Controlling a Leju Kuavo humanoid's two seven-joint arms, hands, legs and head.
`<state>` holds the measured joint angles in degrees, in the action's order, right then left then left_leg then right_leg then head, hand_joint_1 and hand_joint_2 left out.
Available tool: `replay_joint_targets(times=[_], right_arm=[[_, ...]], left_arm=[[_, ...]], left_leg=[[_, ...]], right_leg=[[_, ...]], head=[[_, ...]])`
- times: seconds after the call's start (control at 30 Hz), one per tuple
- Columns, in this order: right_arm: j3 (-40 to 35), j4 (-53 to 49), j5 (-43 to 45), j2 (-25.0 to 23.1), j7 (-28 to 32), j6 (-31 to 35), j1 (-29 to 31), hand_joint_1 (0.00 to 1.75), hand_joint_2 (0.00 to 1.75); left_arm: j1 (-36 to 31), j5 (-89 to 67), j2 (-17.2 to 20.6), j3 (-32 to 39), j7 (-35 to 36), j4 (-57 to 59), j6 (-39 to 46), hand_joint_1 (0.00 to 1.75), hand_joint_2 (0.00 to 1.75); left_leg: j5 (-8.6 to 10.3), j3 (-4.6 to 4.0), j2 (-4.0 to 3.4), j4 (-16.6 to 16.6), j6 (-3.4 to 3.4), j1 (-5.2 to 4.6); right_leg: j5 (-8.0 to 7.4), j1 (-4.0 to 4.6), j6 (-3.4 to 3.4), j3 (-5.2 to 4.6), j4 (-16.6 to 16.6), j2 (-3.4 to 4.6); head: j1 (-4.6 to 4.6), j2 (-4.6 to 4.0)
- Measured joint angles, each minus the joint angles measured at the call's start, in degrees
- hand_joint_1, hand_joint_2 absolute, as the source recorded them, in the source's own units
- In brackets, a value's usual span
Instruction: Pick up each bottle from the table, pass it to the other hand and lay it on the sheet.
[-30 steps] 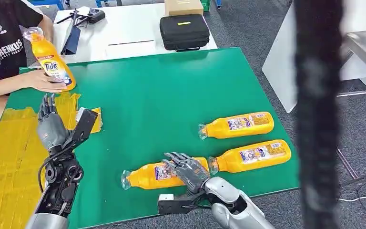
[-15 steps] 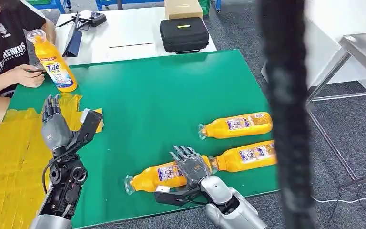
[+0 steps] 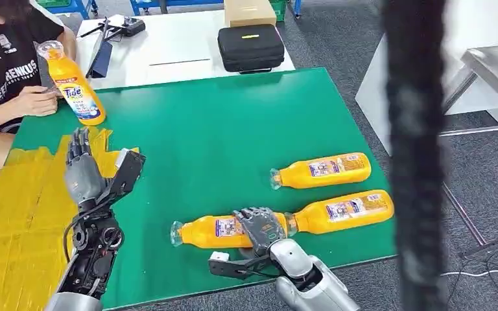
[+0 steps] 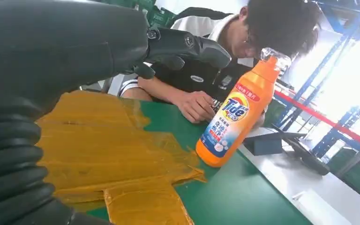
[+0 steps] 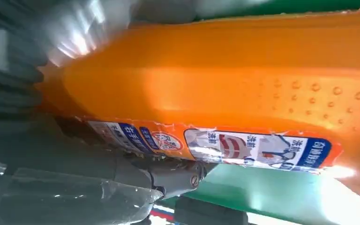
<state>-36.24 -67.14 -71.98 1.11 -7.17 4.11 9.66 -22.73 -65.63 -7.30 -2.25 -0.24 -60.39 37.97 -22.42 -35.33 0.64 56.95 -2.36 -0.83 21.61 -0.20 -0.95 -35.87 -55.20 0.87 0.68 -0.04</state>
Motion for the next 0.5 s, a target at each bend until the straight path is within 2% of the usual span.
replay_joint_targets(times=[0.1,0.23,0.27,0.4,0.5], right_arm=[[0.77,-0.02,0.74,-0.28,0.63,1.29,-0.18,1.75,1.75],[3.58,-0.24,5.21,-1.33,3.51,6.89,-0.88,1.75,1.75],[4.40,-0.39,6.61,-1.53,4.42,8.56,-1.11,1.75,1.75],[9.60,-2.56,11.22,-3.02,8.11,21.80,-3.58,1.75,1.75],[13.14,-4.72,17.01,-4.20,12.66,27.85,-3.84,1.75,1.75]], left_arm=[[0.72,4.75,-0.09,-0.09,-2.84,-1.03,-1.56,0.00,1.75],[3.40,28.00,-0.87,-1.26,-13.98,-5.13,-16.23,0.00,1.75],[4.15,30.13,-1.01,-1.88,-15.26,-6.28,-17.32,0.00,1.75],[6.66,30.49,-1.29,-5.18,-16.48,-12.62,-18.06,0.00,1.75],[7.73,33.77,-1.29,-8.05,-17.07,-16.33,-22.08,0.00,1.75]], left_leg=[[-0.02,0.00,-0.01,0.00,0.00,0.00],[-0.08,-0.04,-0.01,0.00,0.02,-0.01],[-0.10,-0.06,-0.02,0.00,0.02,-0.01],[-0.06,-0.28,0.04,0.01,-0.06,-0.04],[-0.05,-0.34,0.03,0.01,-0.06,-0.03]], right_leg=[[0.01,0.00,-0.01,-0.01,0.00,0.00],[0.05,-0.01,-0.06,-0.03,0.00,0.00],[0.05,-0.02,-0.06,-0.05,0.00,0.01],[0.01,-0.04,-0.09,-0.22,0.00,-0.02],[0.00,-0.04,-0.09,-0.28,0.00,-0.02]], head=[[0.00,0.00],[-0.02,0.00],[-0.02,0.00],[0.02,0.00],[0.00,0.00]])
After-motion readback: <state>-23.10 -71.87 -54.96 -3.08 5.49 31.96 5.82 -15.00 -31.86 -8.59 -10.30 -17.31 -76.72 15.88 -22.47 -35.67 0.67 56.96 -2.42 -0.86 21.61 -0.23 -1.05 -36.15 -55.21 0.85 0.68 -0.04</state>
